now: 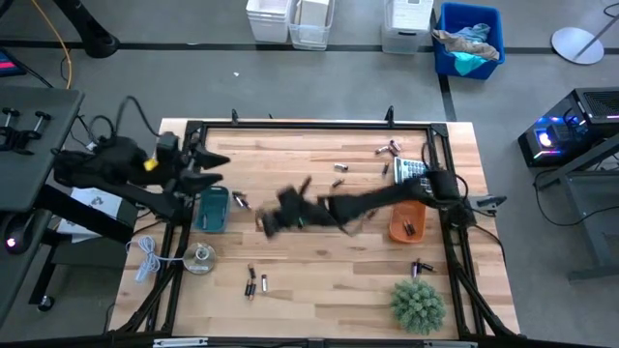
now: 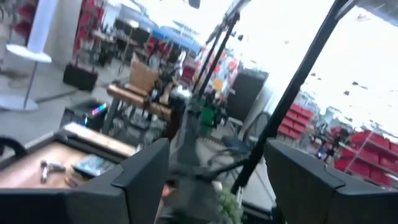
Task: Sort batteries
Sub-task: Put the silver battery into the blue bin, then adjust the blue bin
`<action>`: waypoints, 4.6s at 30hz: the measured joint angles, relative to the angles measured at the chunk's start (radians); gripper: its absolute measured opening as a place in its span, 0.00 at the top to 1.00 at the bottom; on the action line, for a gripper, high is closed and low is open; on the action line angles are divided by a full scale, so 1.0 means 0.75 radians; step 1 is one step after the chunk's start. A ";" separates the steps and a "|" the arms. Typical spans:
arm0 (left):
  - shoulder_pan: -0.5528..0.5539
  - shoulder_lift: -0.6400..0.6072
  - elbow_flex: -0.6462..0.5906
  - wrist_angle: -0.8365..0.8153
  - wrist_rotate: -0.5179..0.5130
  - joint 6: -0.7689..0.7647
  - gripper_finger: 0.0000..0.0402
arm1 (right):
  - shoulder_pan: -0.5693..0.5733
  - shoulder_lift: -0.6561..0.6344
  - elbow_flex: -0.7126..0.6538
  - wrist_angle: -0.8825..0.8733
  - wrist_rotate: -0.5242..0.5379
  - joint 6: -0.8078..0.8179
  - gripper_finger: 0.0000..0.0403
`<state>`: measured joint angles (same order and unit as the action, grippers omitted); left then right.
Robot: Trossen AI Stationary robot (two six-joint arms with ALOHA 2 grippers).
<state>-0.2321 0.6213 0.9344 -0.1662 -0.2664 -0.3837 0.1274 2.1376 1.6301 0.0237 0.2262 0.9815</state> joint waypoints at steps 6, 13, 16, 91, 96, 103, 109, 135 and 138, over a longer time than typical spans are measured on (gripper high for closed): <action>0.001 -0.061 0.000 -0.003 -0.013 0.078 0.38 | -0.138 0.249 0.353 0.010 -0.205 -0.064 0.92; 0.001 -0.081 -0.001 -0.002 -0.014 0.100 0.38 | -0.197 0.626 0.918 0.011 -0.302 -0.018 0.92; 0.001 -0.080 -0.001 -0.001 -0.052 0.108 0.38 | -0.213 0.693 0.900 0.215 -0.318 0.096 0.92; 0.381 1.018 -0.032 -1.509 0.256 -0.406 1.00 | -0.290 -1.458 -1.113 -0.754 -0.352 -0.466 0.99; 0.418 1.174 -0.031 -1.488 0.314 -0.329 1.00 | -0.287 -1.490 -1.102 -0.729 -0.352 -0.503 1.00; 0.424 1.259 -0.033 -1.477 0.314 -0.272 1.00 | -0.287 -1.492 -1.083 -0.659 -0.350 -0.495 1.00; 0.424 1.220 -0.026 -1.482 0.311 -0.270 1.00 | -0.287 -1.491 -1.083 -0.623 -0.315 -0.492 1.00; 0.440 1.109 -0.152 -1.725 0.309 -0.035 1.00 | -0.290 -1.491 -1.083 -0.604 -0.248 -0.494 1.00; 0.440 1.109 -0.169 -1.652 0.315 -0.037 1.00 | -0.290 -1.491 -1.083 -0.574 -0.229 -0.492 1.00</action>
<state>0.0978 1.4533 0.8079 -1.4049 -0.0304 -0.4117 -0.0898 1.0195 0.8181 -0.4066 0.0547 0.6123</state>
